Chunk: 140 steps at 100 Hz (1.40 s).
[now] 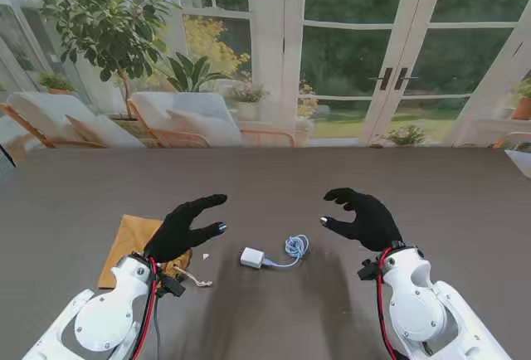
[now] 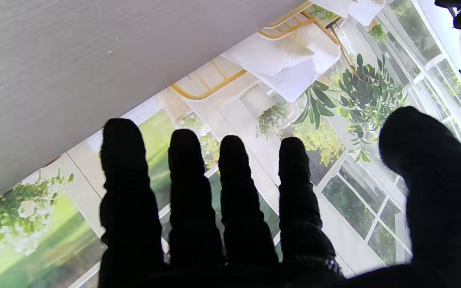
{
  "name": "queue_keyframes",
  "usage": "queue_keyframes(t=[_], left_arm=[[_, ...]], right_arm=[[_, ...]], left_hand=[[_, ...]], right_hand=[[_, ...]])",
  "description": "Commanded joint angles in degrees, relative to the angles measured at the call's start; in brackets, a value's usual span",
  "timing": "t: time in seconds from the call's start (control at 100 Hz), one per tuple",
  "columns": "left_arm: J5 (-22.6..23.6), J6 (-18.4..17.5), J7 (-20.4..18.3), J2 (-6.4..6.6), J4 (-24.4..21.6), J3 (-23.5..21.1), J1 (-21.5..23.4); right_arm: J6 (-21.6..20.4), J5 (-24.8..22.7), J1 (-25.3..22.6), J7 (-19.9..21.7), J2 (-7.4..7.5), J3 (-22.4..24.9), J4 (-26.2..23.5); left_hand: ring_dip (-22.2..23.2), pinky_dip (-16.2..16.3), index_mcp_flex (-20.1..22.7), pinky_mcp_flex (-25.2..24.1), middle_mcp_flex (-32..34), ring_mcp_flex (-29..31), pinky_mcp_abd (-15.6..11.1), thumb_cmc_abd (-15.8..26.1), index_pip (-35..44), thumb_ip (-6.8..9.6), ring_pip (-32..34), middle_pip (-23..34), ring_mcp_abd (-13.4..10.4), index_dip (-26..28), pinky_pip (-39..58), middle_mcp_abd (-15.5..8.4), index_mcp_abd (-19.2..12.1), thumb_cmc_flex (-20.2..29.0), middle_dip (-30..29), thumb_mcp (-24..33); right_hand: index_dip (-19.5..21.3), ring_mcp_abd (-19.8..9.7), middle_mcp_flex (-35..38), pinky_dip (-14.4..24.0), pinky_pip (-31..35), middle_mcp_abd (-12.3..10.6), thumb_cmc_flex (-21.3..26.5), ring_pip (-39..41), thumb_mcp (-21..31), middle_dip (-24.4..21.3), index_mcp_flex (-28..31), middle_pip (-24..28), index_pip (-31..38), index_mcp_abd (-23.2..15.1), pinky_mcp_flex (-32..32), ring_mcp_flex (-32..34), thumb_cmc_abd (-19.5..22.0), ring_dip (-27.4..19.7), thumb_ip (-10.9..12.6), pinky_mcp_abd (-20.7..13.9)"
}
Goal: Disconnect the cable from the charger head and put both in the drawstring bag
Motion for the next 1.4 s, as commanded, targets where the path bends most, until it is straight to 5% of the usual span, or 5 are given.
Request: queue_keyframes(t=[0.0,0.4,0.63,1.39], left_arm=[[0.01,0.14,-1.11,-0.13,-0.29,-0.08,0.2],[-0.51,0.3,-2.42,0.11,0.07,0.15,-0.22],[-1.55,-0.53,-2.79,0.13,0.21,-0.07,-0.2],[-1.77,-0.08,-3.83,0.31,0.67,0.77,-1.29]], right_arm=[[-0.49,-0.3,-0.59,1.02,0.0,-0.1,-0.41],[0.55,-0.75,-0.7,2.43,0.33,-1.05,-0.7],[5.42,-3.08,0.69,6.17,1.17,-3.04,-0.76],[21.57,-11.73,16.56,16.29,2.97,-21.78,8.13]], left_hand=[[-0.41,-0.17,-0.98,-0.89,-0.98,-1.37,-2.66,1.24,-0.91,0.89,-0.72,-0.42,-1.2,-0.47,-1.01,-0.51,-0.21,0.09,-0.39,-1.27],[-0.44,-0.16,-1.0,-1.05,-1.21,-1.45,-2.79,1.46,-0.89,0.91,-0.73,-0.47,-1.3,-0.44,-1.05,-0.37,-0.32,0.18,-0.42,-1.6],[-0.44,-0.14,-1.08,-0.99,-1.32,-1.43,-2.66,1.72,-0.92,0.95,-0.72,-0.5,-1.31,-0.44,-1.02,-0.07,-0.37,0.27,-0.44,-1.86],[-0.44,-0.16,-0.86,-1.2,-1.28,-1.43,-2.69,2.09,-0.86,1.08,-0.72,-0.48,-1.11,-0.39,-1.1,0.57,-0.11,0.58,-0.45,-2.37]], right_hand=[[0.16,-0.21,-0.46,0.38,-1.54,0.54,-2.3,-0.65,-0.86,-0.8,-1.09,-0.7,-0.76,-0.26,-18.01,-1.47,1.2,-0.13,-0.56,0.63],[0.19,-0.18,-0.7,0.55,-1.58,0.74,-2.82,-0.71,-0.99,-0.82,-0.54,-0.78,-0.68,0.08,-18.11,-1.6,1.87,-0.15,-0.52,0.73],[0.14,-0.24,-1.24,0.68,-1.66,0.63,-3.67,-0.74,-0.84,-0.77,-0.8,-0.86,-1.05,0.15,-18.36,-1.78,2.14,-0.13,-0.46,0.63],[-0.95,-1.32,-12.73,1.92,-2.45,2.14,-8.24,-1.56,2.56,-0.65,-11.13,0.12,-3.21,10.29,-20.74,-6.55,-1.4,-0.68,-0.63,-1.66]])
